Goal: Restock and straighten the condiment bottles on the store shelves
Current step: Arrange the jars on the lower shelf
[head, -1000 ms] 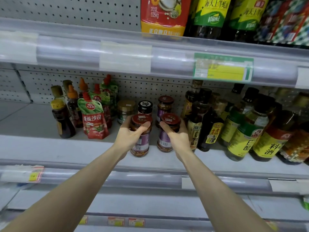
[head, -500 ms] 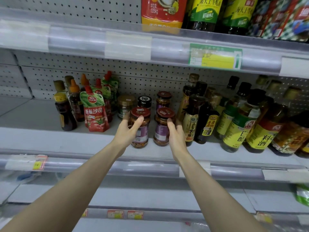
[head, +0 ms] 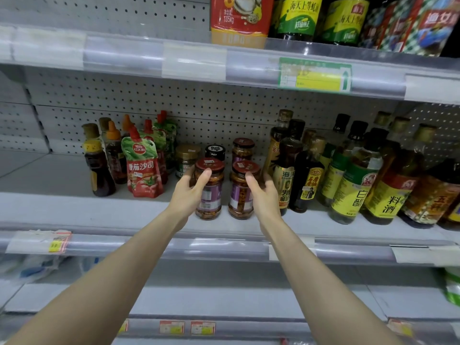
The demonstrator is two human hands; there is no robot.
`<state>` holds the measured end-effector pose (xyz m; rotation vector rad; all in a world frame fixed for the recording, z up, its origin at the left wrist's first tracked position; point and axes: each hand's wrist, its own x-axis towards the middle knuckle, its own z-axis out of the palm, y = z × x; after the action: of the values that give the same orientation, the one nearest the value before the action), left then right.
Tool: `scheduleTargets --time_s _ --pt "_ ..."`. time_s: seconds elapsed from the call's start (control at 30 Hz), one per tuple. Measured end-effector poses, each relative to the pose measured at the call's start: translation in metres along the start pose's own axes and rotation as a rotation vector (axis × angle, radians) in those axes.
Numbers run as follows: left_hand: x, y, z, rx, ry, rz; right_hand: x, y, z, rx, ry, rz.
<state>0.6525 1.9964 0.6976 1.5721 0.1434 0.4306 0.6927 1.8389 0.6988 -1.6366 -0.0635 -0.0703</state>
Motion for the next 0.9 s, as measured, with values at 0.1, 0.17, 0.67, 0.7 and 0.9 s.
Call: scheduleTargets --time_s 0.1,0.17,0.67,0.7,0.9 --pt "0.001 0.000 0.000 -0.003 0.006 0.007 0.000 0.002 0.002 -0.049 0.021 -0.052" --pt "0.001 -0.001 0.000 0.004 0.006 0.012 0.001 0.004 0.004 -0.079 0.036 -0.057" --pt "0.003 -0.001 -0.001 0.033 0.022 -0.001 0.000 -0.002 0.005 0.019 0.028 -0.057" --pt "0.003 -0.002 -0.001 0.036 0.021 -0.002 0.000 -0.003 0.005 0.028 0.002 -0.042" --pt "0.002 -0.002 -0.001 0.034 0.018 0.001 0.000 -0.005 0.008 0.023 0.027 -0.082"
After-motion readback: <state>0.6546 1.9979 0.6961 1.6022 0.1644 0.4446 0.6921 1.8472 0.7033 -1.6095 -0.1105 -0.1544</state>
